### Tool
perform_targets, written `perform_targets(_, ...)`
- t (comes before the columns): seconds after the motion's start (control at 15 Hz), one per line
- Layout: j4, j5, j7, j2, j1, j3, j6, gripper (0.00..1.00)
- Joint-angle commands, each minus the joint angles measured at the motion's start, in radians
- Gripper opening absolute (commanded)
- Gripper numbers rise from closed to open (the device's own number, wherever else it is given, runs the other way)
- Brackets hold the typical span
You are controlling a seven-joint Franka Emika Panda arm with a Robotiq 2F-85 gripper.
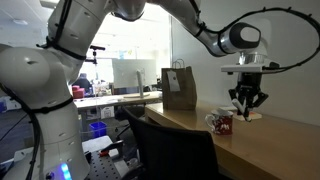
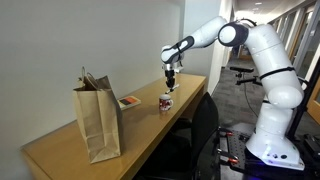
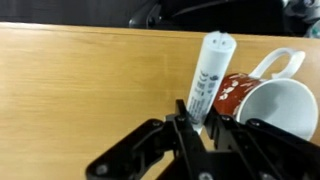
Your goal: Remove the marker from the mug cup
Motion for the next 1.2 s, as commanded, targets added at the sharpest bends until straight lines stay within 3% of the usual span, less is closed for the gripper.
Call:
perform_targets(0.0,0.017,-0.018,0.084,0.019,0.015,-0.023,0.017,0.06)
perform_targets(0.2,0.029,-0.026,0.105,0.021,0.018,-0.024,0.015,0.06)
perform_targets(0.27,0.031,-0.032,0.107,0.018,0.02,-0.025,0.017,0.44)
perform_targets(0.8,-0.004,-0.073,0.156,-0.076,0.039,-0.024,-0.018,0.99)
perform_targets(1.13,-0.105,-0.046,0.162,-0.245,0.084,-0.003,-0.066,1.0)
